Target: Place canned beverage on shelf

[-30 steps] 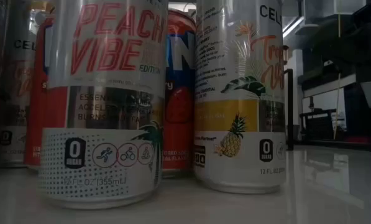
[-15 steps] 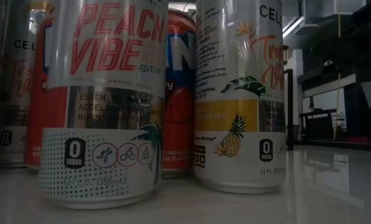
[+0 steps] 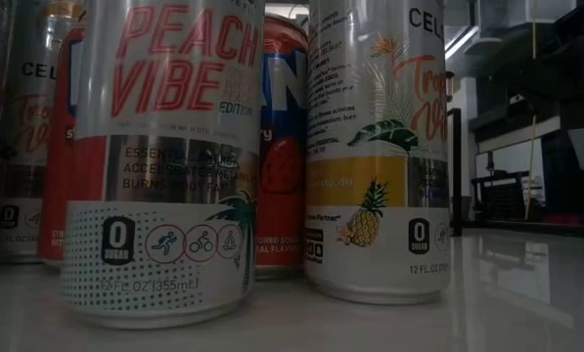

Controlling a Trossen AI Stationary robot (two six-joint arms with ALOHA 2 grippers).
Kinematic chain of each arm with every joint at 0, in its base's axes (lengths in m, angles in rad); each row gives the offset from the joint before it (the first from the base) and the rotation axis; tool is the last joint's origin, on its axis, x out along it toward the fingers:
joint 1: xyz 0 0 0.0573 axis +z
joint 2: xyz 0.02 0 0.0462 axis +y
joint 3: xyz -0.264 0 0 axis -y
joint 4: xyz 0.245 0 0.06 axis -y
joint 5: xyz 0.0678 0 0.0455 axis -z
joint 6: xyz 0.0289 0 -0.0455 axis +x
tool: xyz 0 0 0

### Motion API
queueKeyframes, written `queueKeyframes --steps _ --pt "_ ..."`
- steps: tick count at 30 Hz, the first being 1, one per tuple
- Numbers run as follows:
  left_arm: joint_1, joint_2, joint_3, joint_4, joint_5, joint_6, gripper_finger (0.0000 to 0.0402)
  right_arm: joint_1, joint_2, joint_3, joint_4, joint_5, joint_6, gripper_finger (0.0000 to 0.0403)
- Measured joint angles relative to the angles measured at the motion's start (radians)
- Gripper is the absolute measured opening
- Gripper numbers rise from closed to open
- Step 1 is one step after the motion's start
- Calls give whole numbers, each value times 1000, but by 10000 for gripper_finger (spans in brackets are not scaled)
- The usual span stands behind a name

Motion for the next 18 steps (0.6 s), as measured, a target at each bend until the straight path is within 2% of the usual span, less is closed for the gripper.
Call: queueKeyframes --steps 18 --pt "0 0 0 0 0 5 0 0 0 0 0 0 0 5"
